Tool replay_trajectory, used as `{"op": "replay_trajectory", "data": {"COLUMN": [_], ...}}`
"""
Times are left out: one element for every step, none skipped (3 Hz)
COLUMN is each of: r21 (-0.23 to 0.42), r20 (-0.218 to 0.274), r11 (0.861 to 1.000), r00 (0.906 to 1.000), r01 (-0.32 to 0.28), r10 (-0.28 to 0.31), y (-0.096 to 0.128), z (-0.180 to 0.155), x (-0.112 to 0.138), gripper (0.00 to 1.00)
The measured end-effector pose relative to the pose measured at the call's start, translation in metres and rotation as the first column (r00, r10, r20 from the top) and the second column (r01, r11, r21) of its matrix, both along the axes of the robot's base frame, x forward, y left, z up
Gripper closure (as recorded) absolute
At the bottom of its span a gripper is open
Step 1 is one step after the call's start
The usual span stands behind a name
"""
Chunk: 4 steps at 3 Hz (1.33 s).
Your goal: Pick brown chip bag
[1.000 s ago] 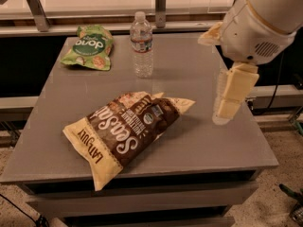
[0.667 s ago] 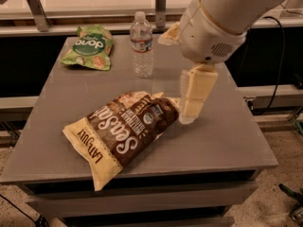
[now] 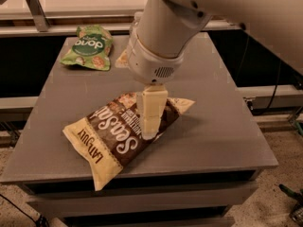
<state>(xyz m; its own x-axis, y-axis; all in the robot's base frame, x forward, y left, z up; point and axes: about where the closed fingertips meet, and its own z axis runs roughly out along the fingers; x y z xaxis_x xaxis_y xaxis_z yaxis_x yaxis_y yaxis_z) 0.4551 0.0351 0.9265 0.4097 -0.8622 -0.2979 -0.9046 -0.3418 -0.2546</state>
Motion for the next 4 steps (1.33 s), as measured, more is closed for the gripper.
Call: {"op": "replay_trajectory", "data": {"r21": [-0.049, -0.079, -0.095, -0.094], "r20": [-0.065, -0.11, -0.13, -0.139], "r11": [0.998, 0.996, 0.995, 0.995], "r00": [0.9974, 0.9934, 0.9911, 0.99], "r01": [-0.035, -0.044, -0.039, -0.037], "r10": [0.032, 0.035, 0.027, 0.023], "y": [0.016, 0.023, 0.025, 0.023], "z": [-0.033, -0.06, -0.077, -0.078], "x": [-0.003, -0.002, 0.001, 0.003], "gripper": [0.0, 0.18, 0.41, 0.63]}}
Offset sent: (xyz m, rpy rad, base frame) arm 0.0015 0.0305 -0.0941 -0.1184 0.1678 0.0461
